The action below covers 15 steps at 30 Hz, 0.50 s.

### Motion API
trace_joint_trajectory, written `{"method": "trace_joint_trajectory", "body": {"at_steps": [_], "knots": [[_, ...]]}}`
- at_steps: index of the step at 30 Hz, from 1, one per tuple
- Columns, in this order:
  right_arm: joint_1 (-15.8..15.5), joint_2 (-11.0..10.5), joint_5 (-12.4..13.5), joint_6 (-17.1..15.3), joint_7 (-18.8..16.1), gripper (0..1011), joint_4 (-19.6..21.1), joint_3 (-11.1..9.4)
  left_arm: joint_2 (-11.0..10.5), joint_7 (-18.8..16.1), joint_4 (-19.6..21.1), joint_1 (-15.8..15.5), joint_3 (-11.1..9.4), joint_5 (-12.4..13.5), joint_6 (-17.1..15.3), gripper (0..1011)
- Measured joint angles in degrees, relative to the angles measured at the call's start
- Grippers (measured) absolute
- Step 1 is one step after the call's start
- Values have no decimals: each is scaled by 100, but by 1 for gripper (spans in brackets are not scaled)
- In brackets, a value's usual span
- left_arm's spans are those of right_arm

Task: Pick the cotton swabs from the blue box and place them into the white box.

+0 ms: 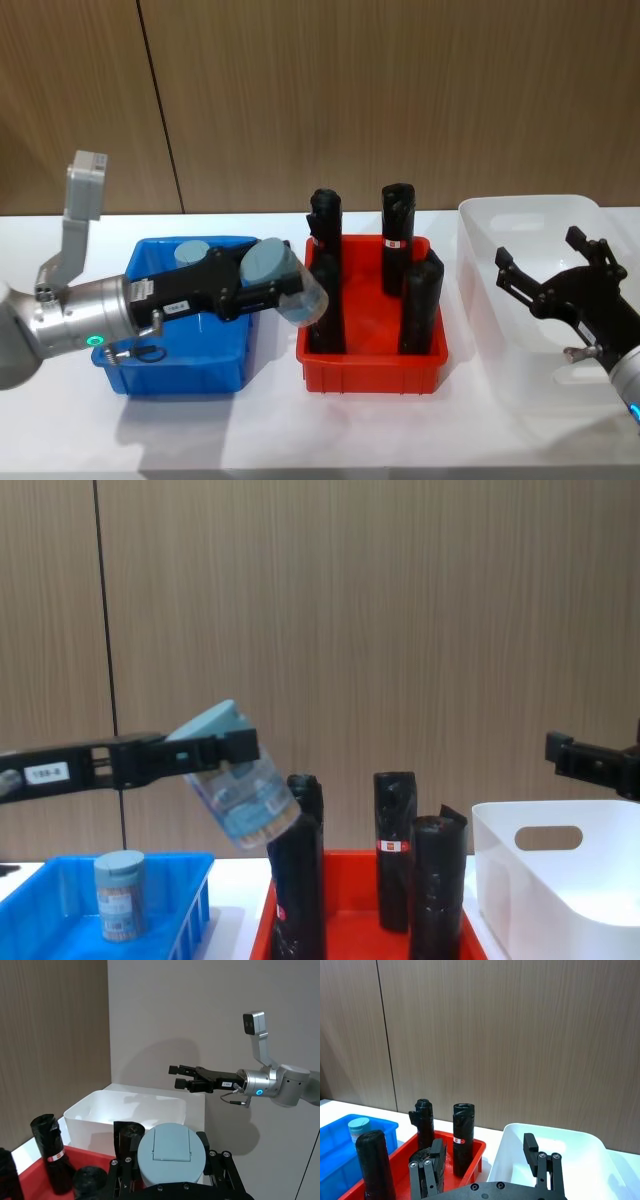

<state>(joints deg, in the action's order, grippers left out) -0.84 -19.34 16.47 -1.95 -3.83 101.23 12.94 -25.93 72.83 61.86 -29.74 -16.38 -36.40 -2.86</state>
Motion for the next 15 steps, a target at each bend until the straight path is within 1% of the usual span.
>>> {"method": "trace_joint_trajectory", "body": {"at_steps": [8,15], "knots": [[0,0,0,0,0,1002,0,0,186,3,-265,-191,-182,-1,66,666],[0,0,0,0,0,1002,0,0,355,-12,-488,-382,-344,102,136,666]]}}
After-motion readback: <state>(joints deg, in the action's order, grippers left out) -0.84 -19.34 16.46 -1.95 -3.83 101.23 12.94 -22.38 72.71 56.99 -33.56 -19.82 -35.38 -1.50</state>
